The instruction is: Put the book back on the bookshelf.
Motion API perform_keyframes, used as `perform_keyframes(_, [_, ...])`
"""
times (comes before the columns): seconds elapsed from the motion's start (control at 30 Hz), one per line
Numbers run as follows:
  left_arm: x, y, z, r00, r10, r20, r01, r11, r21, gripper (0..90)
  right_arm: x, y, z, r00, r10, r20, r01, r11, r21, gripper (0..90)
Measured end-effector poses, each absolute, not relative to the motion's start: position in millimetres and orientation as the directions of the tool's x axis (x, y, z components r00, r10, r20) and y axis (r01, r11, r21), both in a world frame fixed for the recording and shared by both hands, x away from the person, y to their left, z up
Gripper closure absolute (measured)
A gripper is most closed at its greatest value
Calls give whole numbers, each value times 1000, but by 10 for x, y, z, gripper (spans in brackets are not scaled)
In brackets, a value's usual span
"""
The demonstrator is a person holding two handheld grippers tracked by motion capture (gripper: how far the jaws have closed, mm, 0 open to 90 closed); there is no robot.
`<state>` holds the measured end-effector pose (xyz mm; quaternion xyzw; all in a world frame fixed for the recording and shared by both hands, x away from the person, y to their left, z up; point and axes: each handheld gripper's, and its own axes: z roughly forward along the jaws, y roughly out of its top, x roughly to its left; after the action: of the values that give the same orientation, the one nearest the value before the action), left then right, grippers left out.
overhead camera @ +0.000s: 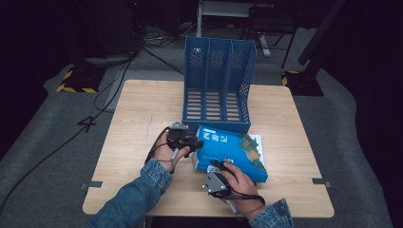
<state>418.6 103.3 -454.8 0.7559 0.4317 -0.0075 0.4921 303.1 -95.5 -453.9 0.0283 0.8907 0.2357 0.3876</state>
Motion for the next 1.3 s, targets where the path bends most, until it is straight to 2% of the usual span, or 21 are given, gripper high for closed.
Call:
perform_keyframes(0.1, [4168,1093,-4526,642,662,-386,619,-151,771,470,3105,-1029,-4403,-727,281,-626,-99,860,500,623])
perform_keyframes(0.23, [4161,1177,-4539,636,667,-387,610,-129,782,446,3172,-1090,-4281,-726,345,-595,-64,827,558,624])
perform_keyframes(0.37, [4119,1336,-4548,627,709,-322,587,-159,794,458,3213,-1134,-4215,-734,364,-574,-49,814,579,624])
perform_keyframes(0.67, [4027,1703,-4724,649,747,-143,527,-306,793,433,3320,-1237,-3972,-761,409,-503,0,776,631,625])
perform_keyframes(0.8, [3976,1835,-4799,665,744,-67,520,-397,756,427,3372,-1308,-3835,-769,436,-467,22,748,663,626])
perform_keyframes(0.87, [3946,1886,-4843,665,745,-49,519,-414,748,424,3393,-1340,-3773,-770,453,-449,33,732,681,626])
perform_keyframes(1.0, [3925,1980,-4943,661,747,-69,548,-418,725,422,3424,-1394,-3668,-774,475,-419,50,705,707,626])
perform_keyframes(1.07, [3916,2034,-4967,663,748,-34,549,-455,701,422,3442,-1441,-3576,-775,493,-395,61,681,730,627])
perform_keyframes(1.2, [3912,2111,-4989,670,742,-26,551,-473,688,416,3487,-1510,-3432,-774,524,-356,80,639,765,627])
perform_keyframes(1.3, [3916,2163,-5029,676,736,-26,527,-459,716,403,3519,-1545,-3349,-772,540,-336,91,617,782,627])
